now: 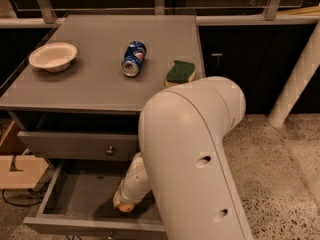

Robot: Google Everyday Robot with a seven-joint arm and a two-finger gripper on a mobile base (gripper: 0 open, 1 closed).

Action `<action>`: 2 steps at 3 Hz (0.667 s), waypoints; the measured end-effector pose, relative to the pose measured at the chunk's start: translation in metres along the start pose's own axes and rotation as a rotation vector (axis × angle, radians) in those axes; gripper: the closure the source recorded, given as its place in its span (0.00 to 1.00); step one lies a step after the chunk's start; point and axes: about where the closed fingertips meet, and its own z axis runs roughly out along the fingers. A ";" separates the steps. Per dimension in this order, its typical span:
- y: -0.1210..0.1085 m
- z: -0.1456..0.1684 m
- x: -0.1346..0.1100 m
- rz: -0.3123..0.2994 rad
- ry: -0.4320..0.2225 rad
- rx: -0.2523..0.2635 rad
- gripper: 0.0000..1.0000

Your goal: Place orange into middle drawer

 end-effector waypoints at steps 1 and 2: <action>-0.006 0.005 -0.002 0.010 0.000 0.009 1.00; -0.006 0.005 -0.002 0.010 0.000 0.009 0.81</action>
Offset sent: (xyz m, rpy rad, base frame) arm 0.0030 -0.0030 -0.0054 -0.0073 0.0009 -0.0094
